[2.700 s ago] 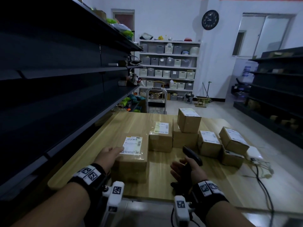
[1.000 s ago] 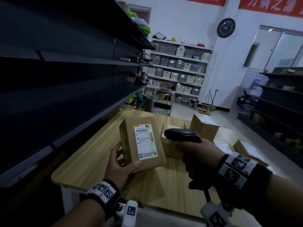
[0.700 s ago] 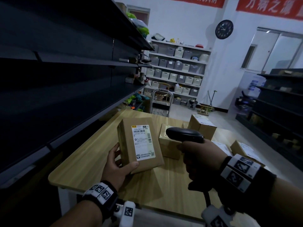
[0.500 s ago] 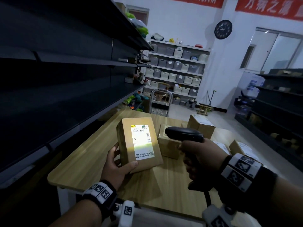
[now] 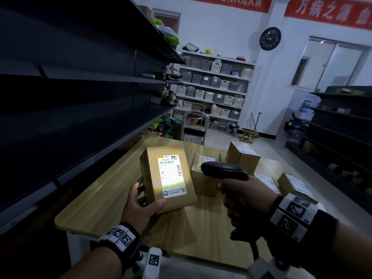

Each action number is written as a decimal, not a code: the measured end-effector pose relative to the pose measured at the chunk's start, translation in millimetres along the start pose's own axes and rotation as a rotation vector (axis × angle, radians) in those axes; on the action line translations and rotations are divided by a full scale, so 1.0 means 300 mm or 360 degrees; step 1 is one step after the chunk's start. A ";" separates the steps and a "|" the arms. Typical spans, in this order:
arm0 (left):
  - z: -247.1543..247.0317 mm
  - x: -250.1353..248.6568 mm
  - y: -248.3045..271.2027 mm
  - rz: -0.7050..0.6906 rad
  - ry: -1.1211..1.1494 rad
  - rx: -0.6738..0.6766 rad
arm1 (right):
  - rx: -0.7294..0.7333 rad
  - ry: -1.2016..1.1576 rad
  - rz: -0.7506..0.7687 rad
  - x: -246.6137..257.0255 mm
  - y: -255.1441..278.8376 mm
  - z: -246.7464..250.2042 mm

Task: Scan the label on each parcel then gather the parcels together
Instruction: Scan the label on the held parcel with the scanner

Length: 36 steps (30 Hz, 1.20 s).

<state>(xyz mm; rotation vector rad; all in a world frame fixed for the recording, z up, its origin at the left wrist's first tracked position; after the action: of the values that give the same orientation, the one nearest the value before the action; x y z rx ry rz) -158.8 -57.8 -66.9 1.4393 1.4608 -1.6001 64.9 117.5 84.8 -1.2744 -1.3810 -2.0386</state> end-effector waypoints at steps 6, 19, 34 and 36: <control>0.012 0.007 0.000 -0.0028 0.0035 -0.0047 | -0.0024 -0.0044 -0.0024 -0.023 -0.024 0.021; 0.009 0.021 -0.003 0.0002 0.0013 -0.0001 | 0.0197 -0.0580 0.0076 -0.106 -0.170 0.101; -0.005 0.065 -0.021 0.0096 0.0063 0.0026 | 0.0403 -0.1472 0.0010 -0.336 -0.538 0.044; 0.000 0.081 -0.026 0.0113 0.0111 -0.0009 | 0.0432 -0.1496 -0.0002 -0.341 -0.556 0.026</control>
<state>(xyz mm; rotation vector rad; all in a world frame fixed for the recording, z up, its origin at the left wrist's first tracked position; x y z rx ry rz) -172.7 -49.3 -86.5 1.5400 1.4351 -1.5159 4.2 182.0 -89.9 -2.2026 -1.9160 -1.1642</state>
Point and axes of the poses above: each hand's wrist, its own y-axis away from the middle knuckle, its own z-axis out of the back of the hand, x = y × z, the point moved 10 cm from there along -y, towards the middle knuckle, and after that the axes turned 13 degrees about -z, right-handed, at the moved point
